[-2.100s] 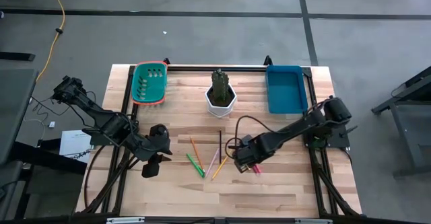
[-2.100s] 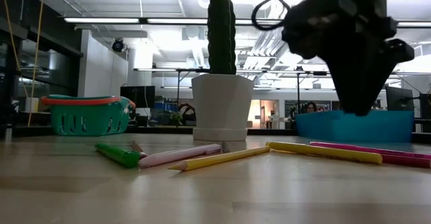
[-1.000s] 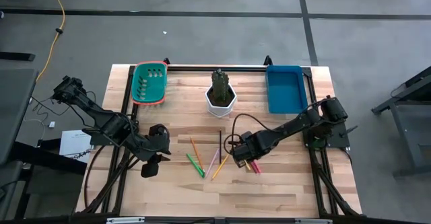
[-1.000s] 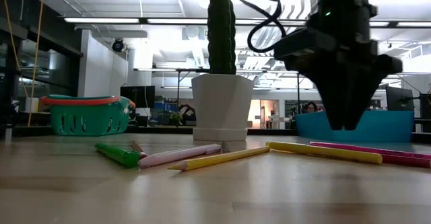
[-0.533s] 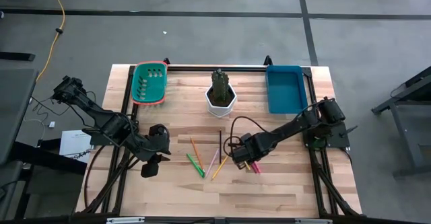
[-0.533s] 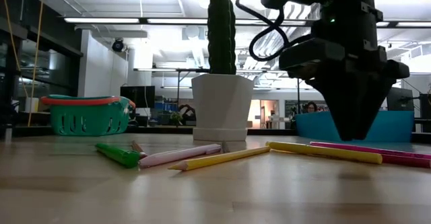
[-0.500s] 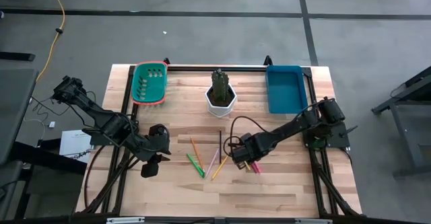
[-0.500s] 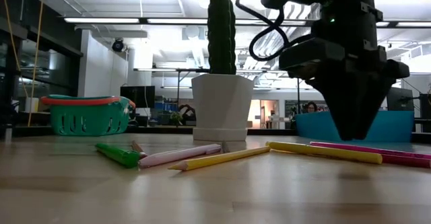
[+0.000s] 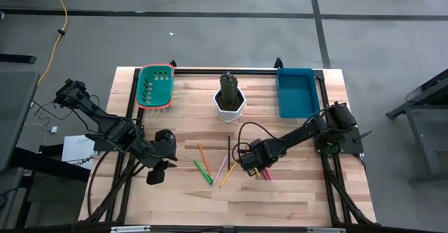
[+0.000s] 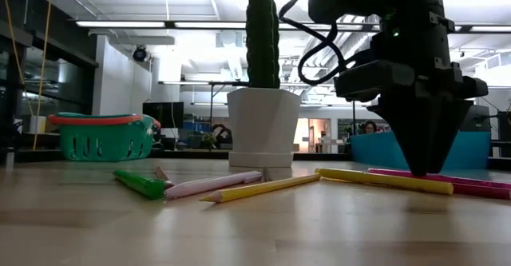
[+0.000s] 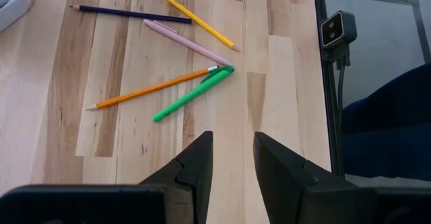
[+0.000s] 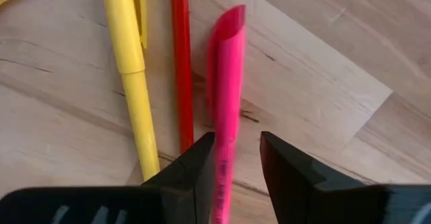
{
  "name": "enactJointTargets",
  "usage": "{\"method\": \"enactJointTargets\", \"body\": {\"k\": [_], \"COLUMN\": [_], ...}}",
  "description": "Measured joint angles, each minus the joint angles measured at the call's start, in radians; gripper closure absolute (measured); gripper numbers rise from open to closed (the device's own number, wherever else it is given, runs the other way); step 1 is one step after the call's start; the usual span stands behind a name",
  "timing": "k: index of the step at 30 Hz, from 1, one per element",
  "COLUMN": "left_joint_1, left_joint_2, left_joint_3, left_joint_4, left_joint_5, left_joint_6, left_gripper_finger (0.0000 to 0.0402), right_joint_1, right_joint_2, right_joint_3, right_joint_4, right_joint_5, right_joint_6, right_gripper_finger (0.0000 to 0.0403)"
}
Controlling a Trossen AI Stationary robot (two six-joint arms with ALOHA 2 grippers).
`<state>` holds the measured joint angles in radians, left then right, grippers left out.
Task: Sort pens & pencils
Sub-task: Put the pink pen into the blue bin
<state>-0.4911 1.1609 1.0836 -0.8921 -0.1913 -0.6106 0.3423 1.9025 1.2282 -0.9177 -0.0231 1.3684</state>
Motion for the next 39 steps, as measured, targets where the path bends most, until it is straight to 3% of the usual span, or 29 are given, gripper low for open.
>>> {"method": "enactJointTargets", "body": {"k": [39], "left_joint_1": [0.000], "left_joint_2": [0.000], "left_joint_3": [0.000], "left_joint_4": [0.000], "left_joint_5": [0.000], "left_joint_6": [0.000], "left_gripper_finger": [0.0305], "right_joint_1": [-0.027], "right_joint_2": [0.002], "right_joint_3": [0.000], "right_joint_4": [0.006], "right_joint_5": [-0.004], "right_joint_6": [-0.034], "right_gripper_finger": [0.0293]}}
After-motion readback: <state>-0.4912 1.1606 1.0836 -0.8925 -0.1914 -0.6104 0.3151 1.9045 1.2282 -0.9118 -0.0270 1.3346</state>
